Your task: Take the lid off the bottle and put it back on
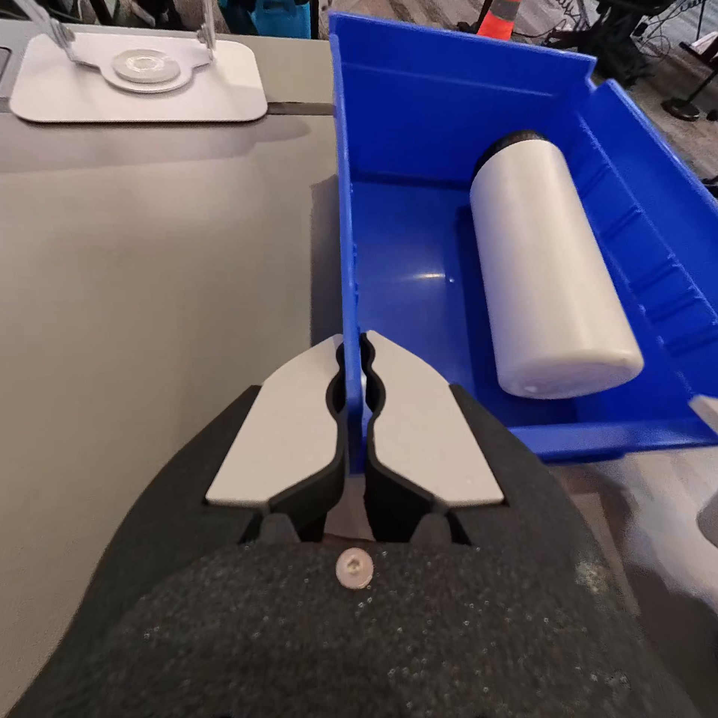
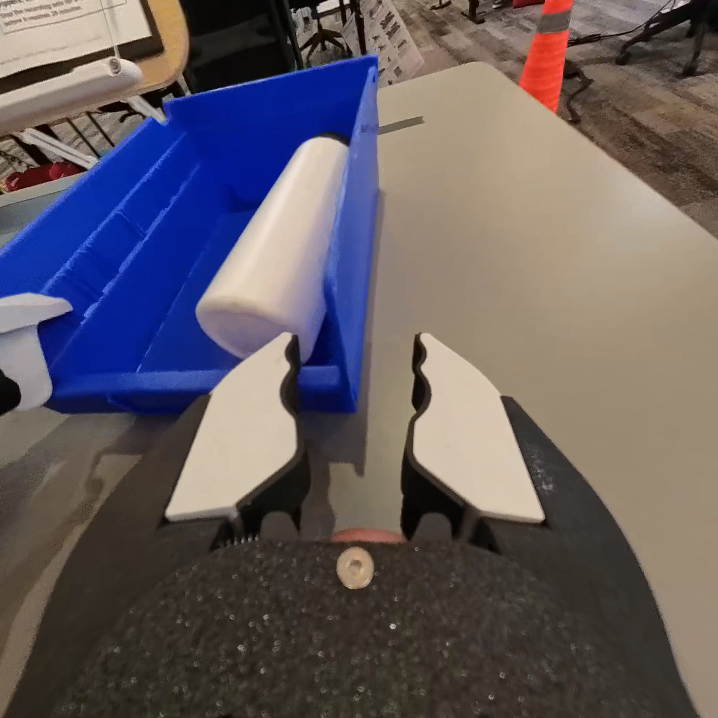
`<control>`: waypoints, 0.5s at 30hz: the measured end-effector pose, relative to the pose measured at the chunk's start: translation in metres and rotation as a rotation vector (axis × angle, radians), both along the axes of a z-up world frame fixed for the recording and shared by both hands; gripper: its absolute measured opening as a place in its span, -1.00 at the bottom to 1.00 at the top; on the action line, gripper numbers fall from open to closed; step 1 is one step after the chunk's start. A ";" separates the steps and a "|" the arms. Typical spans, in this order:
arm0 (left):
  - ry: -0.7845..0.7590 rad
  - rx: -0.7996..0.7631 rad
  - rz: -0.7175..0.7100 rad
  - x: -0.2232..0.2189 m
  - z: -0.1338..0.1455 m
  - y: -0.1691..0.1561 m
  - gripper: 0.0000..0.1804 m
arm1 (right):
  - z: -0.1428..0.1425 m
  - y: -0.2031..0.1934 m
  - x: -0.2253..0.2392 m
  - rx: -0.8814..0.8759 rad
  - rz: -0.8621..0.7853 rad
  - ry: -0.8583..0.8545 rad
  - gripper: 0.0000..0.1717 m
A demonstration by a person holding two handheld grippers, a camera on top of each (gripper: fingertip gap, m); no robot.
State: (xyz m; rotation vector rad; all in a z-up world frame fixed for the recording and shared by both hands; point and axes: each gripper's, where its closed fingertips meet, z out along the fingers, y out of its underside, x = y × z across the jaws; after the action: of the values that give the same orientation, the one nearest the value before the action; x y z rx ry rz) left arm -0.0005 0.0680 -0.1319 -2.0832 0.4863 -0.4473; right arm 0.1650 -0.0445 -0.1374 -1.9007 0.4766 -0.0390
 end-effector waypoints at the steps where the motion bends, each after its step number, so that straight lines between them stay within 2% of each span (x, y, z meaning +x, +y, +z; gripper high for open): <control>1: -0.002 0.001 -0.007 -0.004 0.000 -0.005 -0.95 | 0.001 0.004 -0.007 0.005 0.025 0.000 -0.40; 2: -0.006 0.001 -0.012 -0.007 0.000 -0.009 -0.95 | 0.001 0.008 -0.013 0.008 0.047 -0.003 -0.53; 3: -0.009 0.003 -0.015 -0.011 0.000 -0.012 -0.95 | 0.002 0.011 -0.015 0.008 0.039 -0.013 -0.78; 4: -0.012 0.005 -0.016 -0.016 0.001 -0.015 -0.95 | 0.002 0.011 -0.011 -0.007 -0.008 -0.037 -0.93; 6: -0.019 0.007 -0.002 -0.030 0.001 -0.018 -0.95 | 0.005 0.015 -0.017 -0.037 0.020 -0.103 -0.97; 9: -0.047 0.018 0.028 -0.059 0.009 -0.017 -0.95 | 0.011 0.023 -0.042 -0.040 0.076 -0.096 -0.97; 15: -0.011 0.140 0.160 -0.151 0.044 0.008 -0.95 | 0.033 0.061 -0.126 0.080 0.160 -0.124 -0.97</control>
State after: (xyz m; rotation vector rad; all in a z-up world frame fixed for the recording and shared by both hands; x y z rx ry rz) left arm -0.1512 0.0756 -0.0878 -1.9661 0.3318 -0.3215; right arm 0.0395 0.0162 -0.1046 -1.8400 0.2383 -0.0320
